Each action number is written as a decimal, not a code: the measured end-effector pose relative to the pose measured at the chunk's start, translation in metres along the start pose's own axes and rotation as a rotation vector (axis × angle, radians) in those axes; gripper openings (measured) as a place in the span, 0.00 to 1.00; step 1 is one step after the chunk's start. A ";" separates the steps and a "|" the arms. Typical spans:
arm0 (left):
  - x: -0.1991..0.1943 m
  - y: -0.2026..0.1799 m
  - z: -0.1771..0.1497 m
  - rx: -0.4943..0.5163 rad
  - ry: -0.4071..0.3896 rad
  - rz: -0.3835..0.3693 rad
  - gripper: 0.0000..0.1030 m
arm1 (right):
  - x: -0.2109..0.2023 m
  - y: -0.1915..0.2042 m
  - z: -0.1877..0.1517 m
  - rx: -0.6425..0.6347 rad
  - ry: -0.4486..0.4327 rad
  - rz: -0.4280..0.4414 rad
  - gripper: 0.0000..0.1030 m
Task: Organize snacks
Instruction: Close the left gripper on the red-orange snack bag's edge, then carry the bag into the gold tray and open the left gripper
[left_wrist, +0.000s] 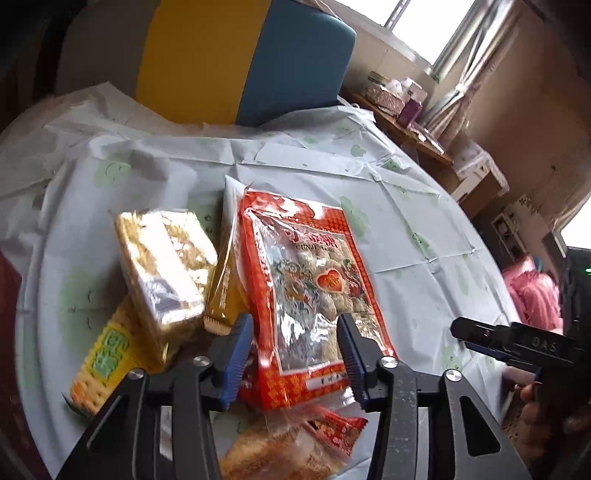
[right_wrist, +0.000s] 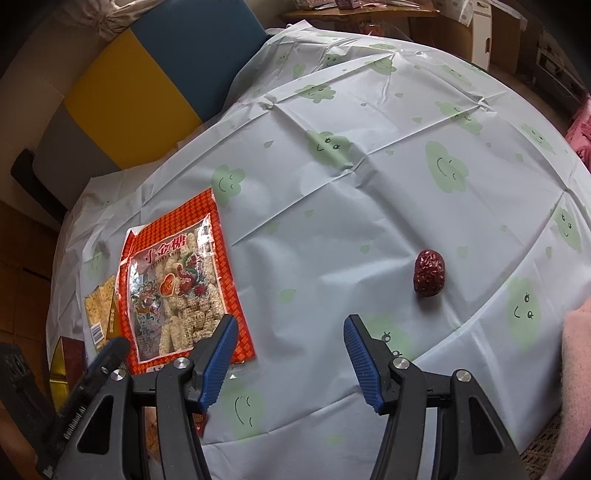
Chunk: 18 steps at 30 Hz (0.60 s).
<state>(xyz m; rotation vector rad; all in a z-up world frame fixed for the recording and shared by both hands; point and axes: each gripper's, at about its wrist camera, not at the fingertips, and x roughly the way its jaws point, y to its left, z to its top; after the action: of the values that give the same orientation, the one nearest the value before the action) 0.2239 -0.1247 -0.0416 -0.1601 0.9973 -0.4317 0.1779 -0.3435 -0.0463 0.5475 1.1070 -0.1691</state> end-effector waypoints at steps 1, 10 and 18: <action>0.004 -0.001 0.004 0.009 0.014 -0.004 0.51 | 0.000 0.001 0.000 -0.003 0.000 -0.001 0.59; 0.038 -0.013 0.013 0.066 0.081 0.043 0.02 | 0.003 0.001 0.000 -0.007 0.008 -0.013 0.59; 0.005 -0.021 0.010 0.027 -0.012 -0.029 0.00 | 0.004 0.002 0.001 -0.011 -0.006 -0.046 0.59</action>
<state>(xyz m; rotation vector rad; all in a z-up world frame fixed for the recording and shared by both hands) 0.2292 -0.1462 -0.0332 -0.1526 0.9778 -0.4699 0.1811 -0.3423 -0.0485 0.5114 1.1144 -0.2048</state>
